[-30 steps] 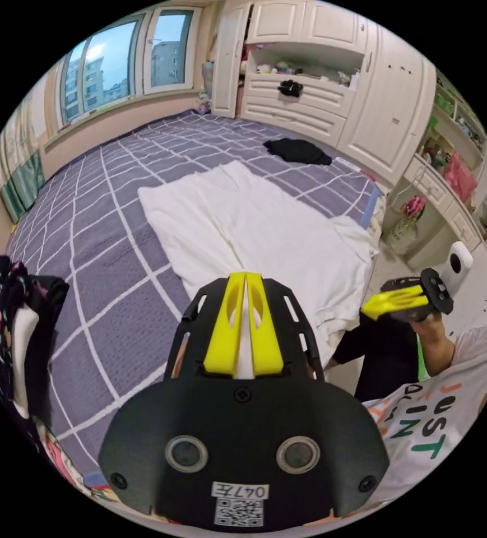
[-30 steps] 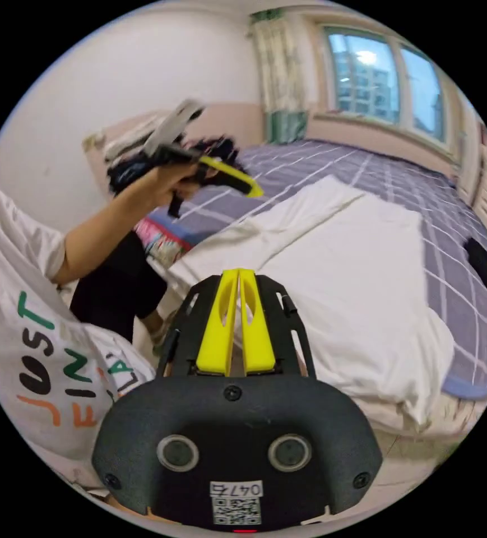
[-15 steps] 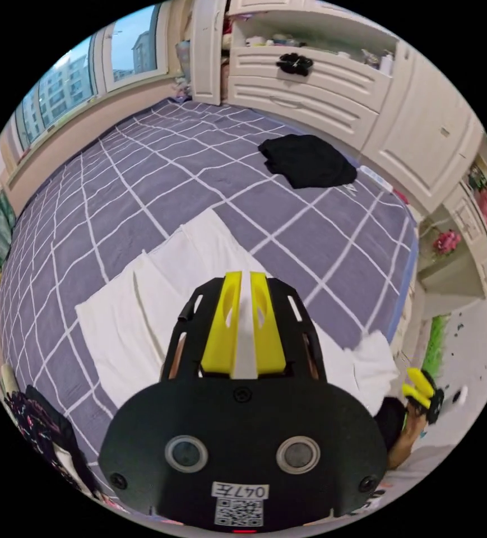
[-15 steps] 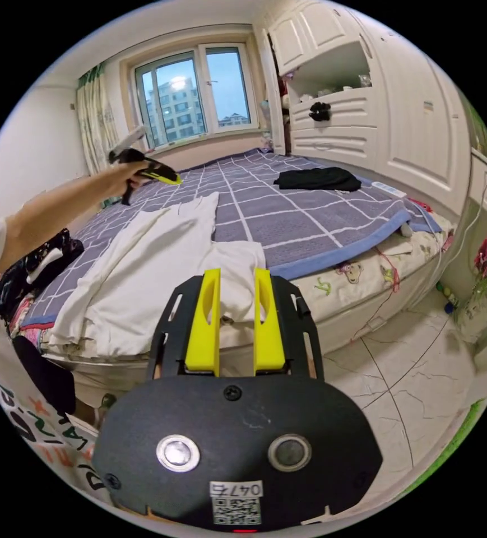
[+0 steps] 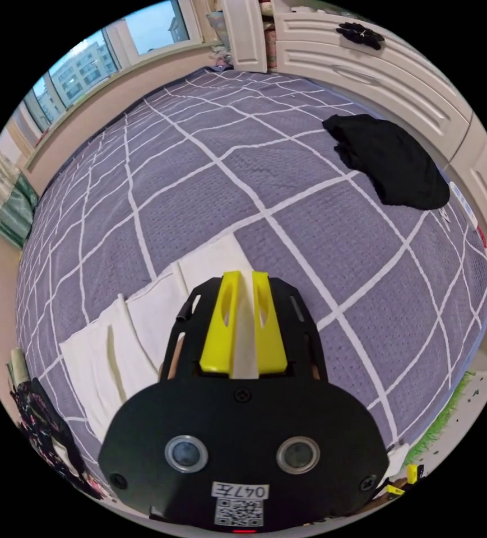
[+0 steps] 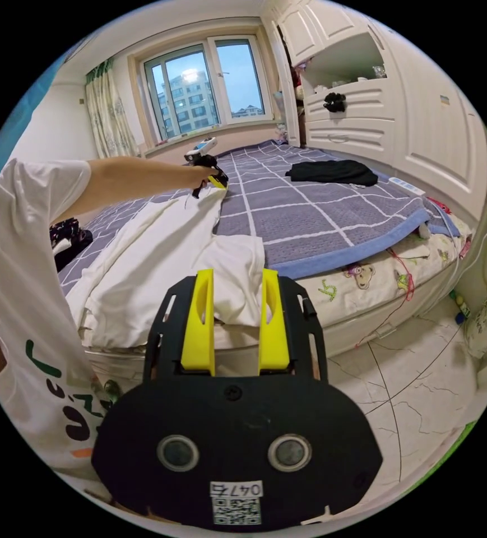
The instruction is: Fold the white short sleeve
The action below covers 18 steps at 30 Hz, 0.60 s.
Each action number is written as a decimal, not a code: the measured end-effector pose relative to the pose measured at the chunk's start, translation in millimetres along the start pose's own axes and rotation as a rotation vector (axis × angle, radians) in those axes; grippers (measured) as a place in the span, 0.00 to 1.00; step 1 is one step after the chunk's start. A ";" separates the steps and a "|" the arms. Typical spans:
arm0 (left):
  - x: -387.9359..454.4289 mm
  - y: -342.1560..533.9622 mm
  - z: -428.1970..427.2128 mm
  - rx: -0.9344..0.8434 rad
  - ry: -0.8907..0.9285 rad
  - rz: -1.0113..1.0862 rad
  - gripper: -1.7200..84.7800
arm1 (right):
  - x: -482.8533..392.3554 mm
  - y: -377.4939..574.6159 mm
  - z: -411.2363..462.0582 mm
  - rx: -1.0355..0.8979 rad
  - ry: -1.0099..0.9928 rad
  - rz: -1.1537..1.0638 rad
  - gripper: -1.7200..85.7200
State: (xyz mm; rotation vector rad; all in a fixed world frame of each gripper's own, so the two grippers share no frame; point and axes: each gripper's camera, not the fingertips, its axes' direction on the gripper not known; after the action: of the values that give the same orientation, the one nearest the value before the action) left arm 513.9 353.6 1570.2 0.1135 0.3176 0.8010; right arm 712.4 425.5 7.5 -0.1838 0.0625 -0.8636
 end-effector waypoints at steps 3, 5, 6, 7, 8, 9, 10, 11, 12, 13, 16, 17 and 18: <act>4.4 -0.1 31.0 -0.020 0.014 0.019 0.07 | 4.0 0.1 4.6 -0.023 0.017 -0.018 0.12; 5.9 0.6 43.4 -0.014 0.021 0.031 0.07 | 7.1 0.7 7.8 -0.042 0.025 -0.026 0.12; 5.9 0.4 46.0 -0.016 0.024 0.032 0.07 | 9.2 1.2 10.1 -0.055 0.031 -0.027 0.12; 5.4 -0.1 50.4 -0.021 0.032 0.025 0.09 | 10.6 1.9 11.7 -0.063 0.036 -0.027 0.13; 3.5 -0.9 52.6 -0.029 0.049 -0.001 0.10 | 10.9 2.4 12.1 -0.065 0.040 -0.028 0.13; 2.3 -1.3 52.0 -0.026 0.065 -0.011 0.11 | 10.9 3.5 12.2 -0.063 0.047 -0.031 0.13; 0.6 -2.9 49.3 -0.011 0.123 -0.014 0.12 | 10.9 5.0 12.2 -0.057 0.052 -0.031 0.12; 0.4 -4.4 49.5 -0.015 0.154 -0.019 0.12 | 11.1 5.6 12.5 -0.055 0.053 -0.029 0.12; 1.7 -5.0 51.4 -0.022 0.148 -0.016 0.12 | 11.9 6.1 13.6 -0.054 0.052 -0.025 0.12; 5.9 -6.9 60.7 -0.063 0.110 -0.002 0.12 | 12.1 5.9 14.9 -0.052 0.049 -0.023 0.12; 8.4 -6.0 79.2 -0.081 0.078 -0.007 0.11 | 9.6 5.3 18.3 -0.043 0.051 -0.030 0.12; 10.3 -5.6 82.3 -0.078 0.070 0.011 0.10 | 9.4 5.2 19.5 -0.044 0.052 -0.032 0.12; 12.0 -5.3 83.1 -0.078 0.063 0.028 0.09 | 10.1 5.0 22.0 -0.048 0.050 -0.032 0.12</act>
State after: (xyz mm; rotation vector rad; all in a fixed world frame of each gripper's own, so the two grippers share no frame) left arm 552.0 360.2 1644.9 0.0198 0.3449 0.8446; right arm 725.6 424.0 28.4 -0.2091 0.1273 -0.8993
